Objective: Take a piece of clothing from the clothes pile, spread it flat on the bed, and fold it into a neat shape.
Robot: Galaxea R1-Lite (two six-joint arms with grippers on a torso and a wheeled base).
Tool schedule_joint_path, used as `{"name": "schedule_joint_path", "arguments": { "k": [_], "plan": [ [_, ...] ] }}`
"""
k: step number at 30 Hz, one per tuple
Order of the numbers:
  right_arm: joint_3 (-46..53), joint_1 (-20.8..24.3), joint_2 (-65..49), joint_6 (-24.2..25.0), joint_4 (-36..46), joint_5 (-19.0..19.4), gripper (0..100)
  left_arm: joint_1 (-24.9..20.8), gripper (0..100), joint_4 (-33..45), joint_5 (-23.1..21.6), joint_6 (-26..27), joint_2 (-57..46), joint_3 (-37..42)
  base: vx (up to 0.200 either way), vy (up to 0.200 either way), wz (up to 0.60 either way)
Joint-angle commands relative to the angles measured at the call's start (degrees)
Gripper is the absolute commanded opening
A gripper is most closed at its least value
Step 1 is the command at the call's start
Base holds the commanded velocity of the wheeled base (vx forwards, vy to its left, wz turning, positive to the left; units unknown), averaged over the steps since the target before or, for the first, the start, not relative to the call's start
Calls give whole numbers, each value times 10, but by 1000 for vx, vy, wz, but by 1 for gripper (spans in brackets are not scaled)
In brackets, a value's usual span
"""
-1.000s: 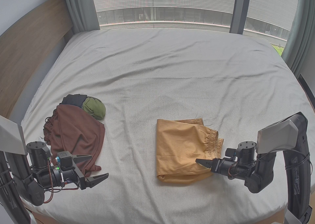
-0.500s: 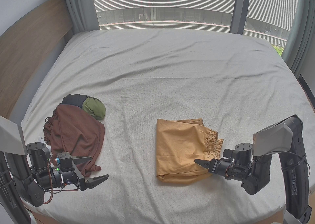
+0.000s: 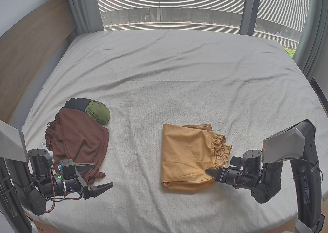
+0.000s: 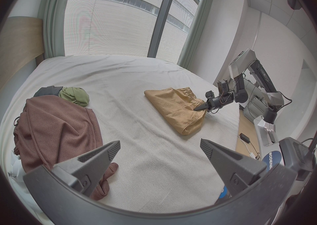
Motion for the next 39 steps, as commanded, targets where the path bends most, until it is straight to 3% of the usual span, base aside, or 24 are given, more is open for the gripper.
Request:
{"name": "schedule_joint_path", "arguments": {
  "k": [1, 15, 22, 39],
  "plan": [
    [14, 19, -60, 1, -2, 13, 0, 0, 100, 0, 0, 0, 1, 2, 0, 0, 0],
    [0, 36, -171, 0, -2, 39, 0, -5, 100, 0, 0, -1, 0, 6, 0, 0, 0],
    [-7, 43, -207, 7, -1, 71, 0, -9, 100, 1, 0, -1, 0, 9, 0, 0, 0],
    [-117, 59, -213, 19, 26, 73, 0, -14, 100, 1, 0, -1, 1, 13, 0, 0, 0]
  ]
}}
